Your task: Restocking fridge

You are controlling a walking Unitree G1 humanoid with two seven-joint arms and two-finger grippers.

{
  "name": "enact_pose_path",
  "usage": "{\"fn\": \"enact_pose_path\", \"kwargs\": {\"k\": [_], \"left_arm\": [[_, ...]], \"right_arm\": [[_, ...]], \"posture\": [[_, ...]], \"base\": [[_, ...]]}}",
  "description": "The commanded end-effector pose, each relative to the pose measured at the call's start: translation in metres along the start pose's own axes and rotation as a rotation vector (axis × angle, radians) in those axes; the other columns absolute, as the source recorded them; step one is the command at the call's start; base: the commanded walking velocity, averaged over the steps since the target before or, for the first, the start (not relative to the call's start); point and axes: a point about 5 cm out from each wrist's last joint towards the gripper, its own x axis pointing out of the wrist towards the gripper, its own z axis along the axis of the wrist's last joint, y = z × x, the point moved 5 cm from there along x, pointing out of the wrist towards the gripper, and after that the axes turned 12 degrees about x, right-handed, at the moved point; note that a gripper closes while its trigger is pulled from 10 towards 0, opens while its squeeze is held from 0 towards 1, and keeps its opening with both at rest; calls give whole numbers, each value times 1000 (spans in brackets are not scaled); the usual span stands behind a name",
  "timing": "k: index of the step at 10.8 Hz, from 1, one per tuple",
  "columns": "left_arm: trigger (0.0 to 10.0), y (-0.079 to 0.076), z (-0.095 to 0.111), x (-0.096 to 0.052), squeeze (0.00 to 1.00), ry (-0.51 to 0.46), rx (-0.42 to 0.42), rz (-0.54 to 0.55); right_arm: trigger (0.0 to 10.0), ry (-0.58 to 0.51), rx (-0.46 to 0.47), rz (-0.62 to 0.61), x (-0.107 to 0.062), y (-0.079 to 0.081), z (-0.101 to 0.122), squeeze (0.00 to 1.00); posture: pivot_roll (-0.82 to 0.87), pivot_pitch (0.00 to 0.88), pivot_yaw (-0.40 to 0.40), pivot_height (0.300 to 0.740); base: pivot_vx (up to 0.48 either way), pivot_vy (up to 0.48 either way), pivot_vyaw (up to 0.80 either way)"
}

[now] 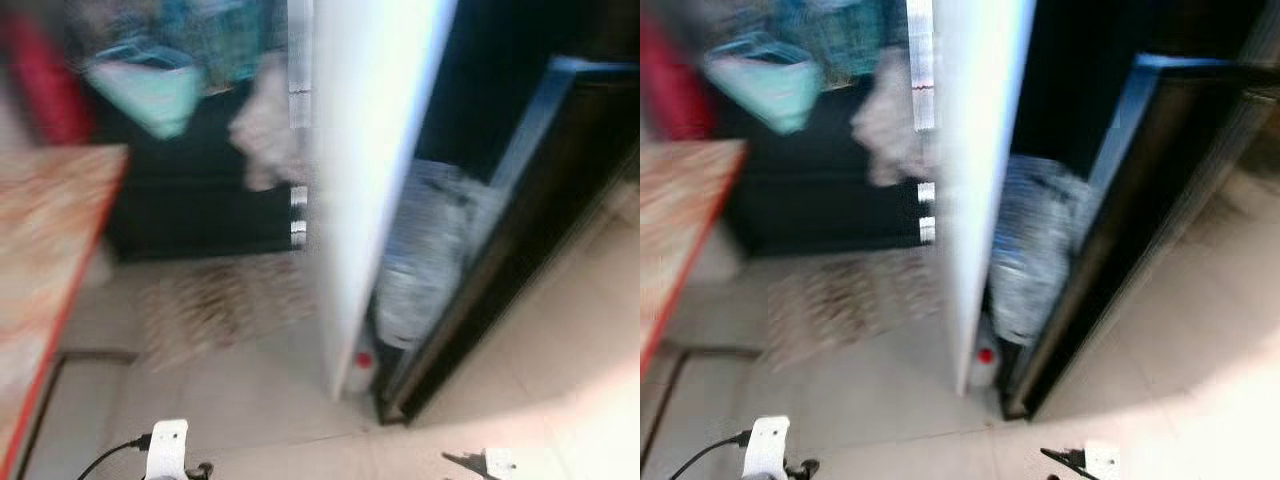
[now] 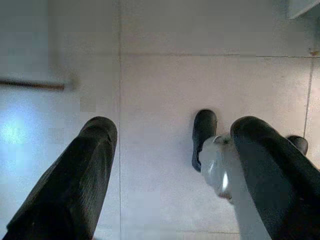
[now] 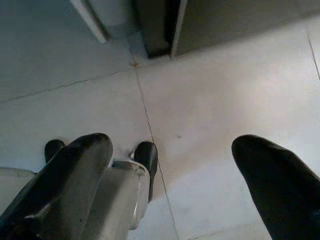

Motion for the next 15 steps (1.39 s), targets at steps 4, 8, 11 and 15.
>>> {"fn": "enact_pose_path", "kwargs": {"k": [4, 8, 11, 15], "left_arm": [[10000, -2, -7, -1, 0, 25, 21, -6], [10000, -2, -7, -1, 0, 23, 18, -4], [10000, -2, -7, -1, 0, 24, 18, -4], [10000, -2, -7, -1, 0, 21, 18, 0]], "right_arm": [[10000, 3, -11, 6, 0, -1, 0, 0], [10000, 8, -15, 9, 0, -1, -1, 0], [10000, 10, -19, 11, -1, -1, -1, 0], [10000, 10, -20, 11, -1, -1, -1, 0]], "posture": [[21, 0, -29, 740], [21, 0, -29, 740], [22, 0, -29, 740], [25, 0, -28, 740]], "base": [[0, 0, 800], [0, 0, 800], [0, 0, 800], [0, 0, 800]]}}
